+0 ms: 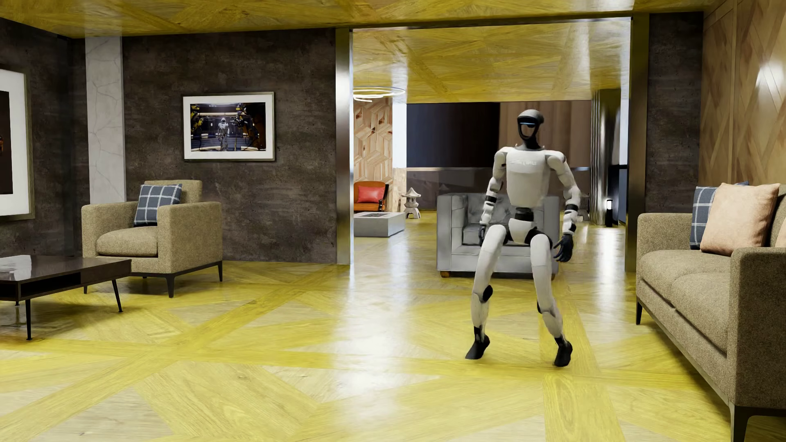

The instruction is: Walk towards the coffeetable

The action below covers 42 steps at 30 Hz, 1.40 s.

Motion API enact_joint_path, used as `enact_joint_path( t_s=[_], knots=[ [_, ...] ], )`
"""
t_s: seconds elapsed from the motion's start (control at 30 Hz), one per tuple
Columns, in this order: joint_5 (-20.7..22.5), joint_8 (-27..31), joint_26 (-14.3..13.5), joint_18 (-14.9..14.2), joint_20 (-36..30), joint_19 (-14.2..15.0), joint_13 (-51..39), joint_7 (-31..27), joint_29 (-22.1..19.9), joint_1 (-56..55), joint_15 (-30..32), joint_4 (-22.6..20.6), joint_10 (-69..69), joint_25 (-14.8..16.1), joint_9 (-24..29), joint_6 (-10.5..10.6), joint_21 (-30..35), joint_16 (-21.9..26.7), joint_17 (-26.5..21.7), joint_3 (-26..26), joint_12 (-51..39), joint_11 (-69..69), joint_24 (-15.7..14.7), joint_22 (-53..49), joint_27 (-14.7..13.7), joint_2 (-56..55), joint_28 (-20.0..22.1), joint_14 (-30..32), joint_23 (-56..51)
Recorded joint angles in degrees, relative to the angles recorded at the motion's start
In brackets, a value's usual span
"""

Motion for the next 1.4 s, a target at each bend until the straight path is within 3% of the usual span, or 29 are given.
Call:
enact_joint_path(
  t_s=[0.13,0.17,0.23,0.27,0.3,0.37,0.43,0.53,0.6,0.67,0.8,0.87,0.9,0.97,1.0,1.03,1.07,1.13,1.17,1.2,1.23,1.27,1.3,1.33,1.37,1.4],
  knots=[
    [-1.67,0.00,0.00,0.00,-2.21,0.00,1.88,0.00,0.00,0.07,-8.10,1.21,1.75,0.00,0.64,0.21,4.92,0.09,1.57,0.18,-1.11,0.51,0.00,-8.12,0.00,-3.13,0.00,-1.42,1.93],
    [-2.55,0.00,0.00,0.00,-2.21,0.00,2.26,0.00,0.00,1.81,-7.51,1.27,1.19,0.00,0.64,0.55,5.39,-0.45,1.93,-0.07,-0.43,1.95,0.00,-9.39,0.00,-4.30,0.00,-1.16,2.27],
    [-4.01,0.00,0.00,0.00,-1.78,0.00,3.14,0.00,0.00,6.89,1.87,0.08,-2.22,0.00,0.50,0.71,3.83,-1.27,3.01,-1.16,1.04,5.87,0.00,-10.65,0.00,-7.67,0.00,0.42,2.70],
    [-4.82,0.00,0.00,0.00,-2.31,0.00,3.53,0.00,0.00,9.19,4.09,-0.15,-3.41,0.00,0.13,1.32,6.43,-1.69,2.96,-2.99,1.71,8.72,0.00,-10.32,0.00,-8.45,0.00,1.32,1.76],
    [-4.66,0.00,0.00,0.00,-1.65,0.00,4.02,0.00,0.00,12.22,6.94,-0.56,-4.63,0.00,-0.07,1.38,4.85,-2.01,3.09,-4.39,2.94,9.83,0.00,-9.97,0.00,-9.22,0.00,2.10,2.31],
    [-2.76,0.00,0.00,0.00,-2.28,0.00,4.40,0.00,0.00,13.51,8.31,0.85,-2.55,0.00,-0.84,1.59,4.34,-1.96,3.56,-7.30,3.88,13.33,0.00,-7.20,0.00,-11.99,0.00,4.27,2.48],
    [1.30,0.00,0.00,0.00,-1.39,0.00,2.40,0.00,0.00,11.55,2.64,4.29,6.33,0.00,-0.36,1.98,4.89,-3.02,3.42,-6.88,4.83,16.15,0.00,-1.92,0.00,-10.74,0.00,8.20,3.99],
    [7.88,0.00,0.00,0.00,-2.58,0.00,-1.98,0.00,0.00,1.27,-8.27,-0.12,25.69,0.00,0.38,1.93,1.25,-4.20,1.56,1.54,7.08,12.65,0.00,6.06,0.00,-4.36,0.00,5.44,2.20],
    [12.78,0.00,0.00,0.00,-5.47,0.00,-6.53,0.00,0.00,-8.91,-17.35,-5.18,29.22,0.00,0.54,2.14,-1.86,-4.43,0.44,6.39,9.84,3.82,0.00,9.08,0.00,4.47,0.00,3.48,-0.91],
    [15.50,0.00,0.00,0.00,-8.81,0.00,-9.30,0.00,0.00,-18.17,-26.34,-9.86,22.69,0.00,0.89,1.96,-3.78,-4.08,-1.20,11.08,12.50,-7.14,0.00,10.30,0.00,17.62,0.00,3.54,-6.85],
    [12.99,0.00,0.00,0.00,-11.67,0.00,-15.82,0.00,0.00,-33.57,-38.60,-9.26,1.96,0.00,0.45,0.28,-4.68,-2.72,-3.89,21.65,13.97,-14.82,0.00,15.46,0.00,36.13,0.00,9.53,-16.92],
    [10.80,0.00,0.00,0.00,-11.62,0.00,-18.66,0.00,0.00,-36.11,-38.79,-7.75,-7.97,0.00,0.13,0.19,-1.68,-1.38,-5.18,25.74,13.77,-16.14,0.00,16.84,0.00,42.37,0.00,8.74,-18.59],
    [8.45,0.00,0.00,0.00,-12.10,0.00,-19.16,0.00,0.00,-37.17,-35.12,-7.48,-6.24,0.00,-0.29,-0.34,0.04,-1.06,-5.14,27.99,13.07,-15.64,0.00,18.35,0.00,43.95,0.00,6.17,-17.32],
    [5.04,0.00,0.00,0.00,-12.01,0.00,-17.54,0.00,0.00,-39.05,-19.40,-8.89,4.11,0.00,-1.31,-3.09,3.67,-0.42,-3.01,30.16,12.15,-7.15,0.00,20.68,0.00,43.51,0.00,7.80,-12.18],
    [2.88,0.00,0.00,0.00,-14.36,0.00,-16.92,0.00,0.00,-39.23,-9.07,-9.56,12.58,0.00,-0.99,-4.54,6.57,-0.62,-1.36,29.22,10.52,1.66,0.00,23.15,0.00,40.31,0.00,6.30,-7.58],
    [2.77,0.00,0.00,0.00,-12.10,0.00,-14.63,0.00,0.00,-32.96,2.15,-12.59,15.91,0.00,2.67,-3.19,8.57,-2.20,-2.75,26.40,8.96,14.10,0.00,22.61,0.00,38.27,0.00,2.37,-8.11],
    [2.21,0.00,0.00,0.00,-12.66,0.00,-14.14,0.00,0.00,-29.31,2.70,-14.24,16.07,0.00,2.08,-2.92,10.92,-3.44,-1.96,22.64,7.38,27.67,0.00,21.89,0.00,30.87,0.00,-0.82,-5.18],
    [4.10,0.00,0.00,0.00,-11.27,0.00,-8.96,0.00,0.00,-16.40,-5.49,-16.61,9.58,0.00,2.17,-1.10,13.70,-4.73,-0.85,12.97,5.14,41.94,0.00,15.06,0.00,18.68,0.00,-1.31,-2.65],
    [6.25,0.00,0.00,0.00,-8.88,0.00,-6.41,0.00,0.00,-10.08,-6.70,-15.98,4.83,0.00,1.52,0.26,12.56,-5.49,0.28,9.14,4.04,42.16,0.00,10.28,0.00,10.58,0.00,-0.43,-0.18],
    [6.94,0.00,0.00,0.00,-6.88,0.00,-2.19,0.00,0.00,-1.49,-4.00,-16.13,-1.06,0.00,1.56,0.87,9.10,-5.49,1.50,4.72,4.14,34.85,0.00,4.52,0.00,5.72,0.00,0.79,0.83],
    [7.86,0.00,0.00,0.00,-6.90,0.00,-0.77,0.00,0.00,5.15,1.38,-15.57,-5.74,0.00,1.52,1.21,15.13,-4.76,-0.05,0.42,2.30,23.17,0.00,0.25,0.00,1.66,0.00,2.15,1.76],
    [8.36,0.00,0.00,0.00,-4.46,0.00,1.21,0.00,0.00,10.73,5.30,-14.53,-8.71,0.00,1.69,1.48,17.05,-4.29,-0.65,-2.78,0.01,11.68,0.00,-3.67,0.00,-2.50,0.00,2.37,1.88],
    [8.27,0.00,0.00,0.00,-2.51,0.00,3.15,0.00,0.00,16.14,1.70,-13.76,-11.94,0.00,1.62,1.66,17.82,-3.26,-1.18,-6.24,-2.31,-0.14,0.00,-7.42,0.00,-4.82,0.00,1.00,2.14],
    [8.28,0.00,0.00,0.00,-1.47,0.00,4.97,0.00,0.00,20.78,-12.86,-13.29,-13.70,0.00,0.89,1.85,18.24,-2.29,-1.84,-8.58,-5.10,-9.62,0.00,-10.08,0.00,-7.24,0.00,-1.38,2.05],
    [7.55,0.00,0.00,0.00,-1.07,0.00,6.45,0.00,0.00,24.60,-29.05,-12.12,-14.20,0.00,0.61,2.52,19.57,-1.28,-2.90,-10.78,-7.75,-9.87,0.00,-12.17,0.00,-10.31,0.00,-3.39,1.47],
    [6.09,0.00,0.00,0.00,2.79,0.00,7.34,0.00,0.00,27.66,-34.38,-10.22,-14.28,0.00,0.59,2.78,19.54,-0.90,-3.02,-14.65,-8.93,-8.95,0.00,-13.27,0.00,-12.41,0.00,-3.67,3.01]
  ],
)
